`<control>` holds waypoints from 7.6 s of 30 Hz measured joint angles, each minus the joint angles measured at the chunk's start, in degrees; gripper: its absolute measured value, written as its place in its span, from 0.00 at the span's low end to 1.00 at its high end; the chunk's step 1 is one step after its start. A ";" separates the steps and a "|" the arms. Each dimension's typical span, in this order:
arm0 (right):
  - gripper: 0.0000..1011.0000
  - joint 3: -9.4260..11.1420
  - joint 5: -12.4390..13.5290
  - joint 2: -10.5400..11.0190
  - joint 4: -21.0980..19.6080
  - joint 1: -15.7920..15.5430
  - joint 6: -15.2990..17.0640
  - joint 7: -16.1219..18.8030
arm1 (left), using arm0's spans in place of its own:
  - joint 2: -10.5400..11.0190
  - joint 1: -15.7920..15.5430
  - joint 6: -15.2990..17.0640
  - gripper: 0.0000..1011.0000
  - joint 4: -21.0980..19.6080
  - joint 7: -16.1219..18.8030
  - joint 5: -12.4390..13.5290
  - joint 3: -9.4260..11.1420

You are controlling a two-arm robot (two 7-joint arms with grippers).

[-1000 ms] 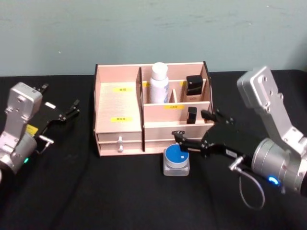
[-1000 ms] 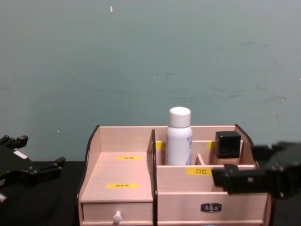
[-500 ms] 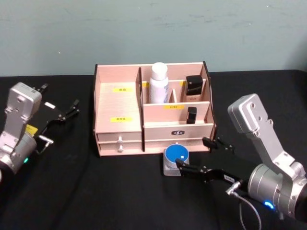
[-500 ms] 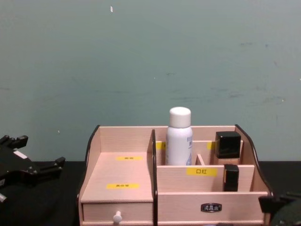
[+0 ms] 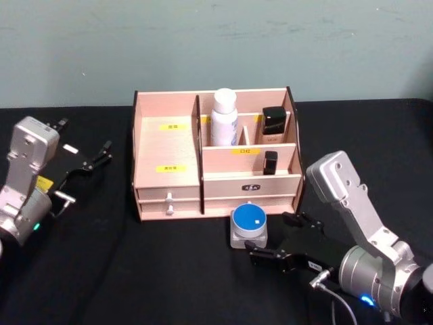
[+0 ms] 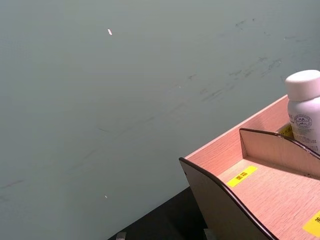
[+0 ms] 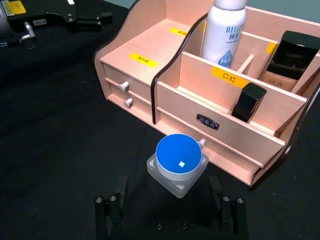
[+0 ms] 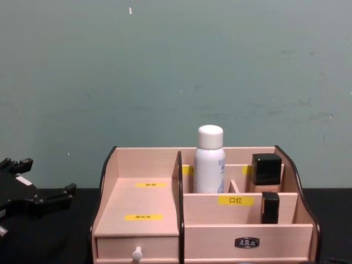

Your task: Pick up the facial cleanser and watermelon frost from the table and place them into the tiered storage box.

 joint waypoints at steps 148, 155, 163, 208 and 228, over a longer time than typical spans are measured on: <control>0.70 -2.78 -15.53 -8.63 4.23 9.38 0.36 11.48 | 0.00 0.00 0.00 0.99 0.00 0.00 0.00 0.00; 0.70 -5.27 -16.30 -8.86 3.46 13.56 1.56 13.66 | 0.00 0.00 0.00 0.99 0.00 0.00 0.00 0.00; 0.70 -7.41 -16.53 -10.40 5.95 18.30 1.78 15.05 | 0.00 0.00 0.00 0.99 0.00 0.00 0.00 0.00; 0.70 -9.76 -16.10 -19.18 27.40 32.33 -0.47 12.77 | 0.00 0.00 0.00 0.99 0.00 0.00 0.00 0.00; 0.70 -9.81 -16.56 -19.58 28.56 32.78 -0.64 12.49 | 0.00 0.00 0.00 0.99 0.00 0.00 0.00 0.00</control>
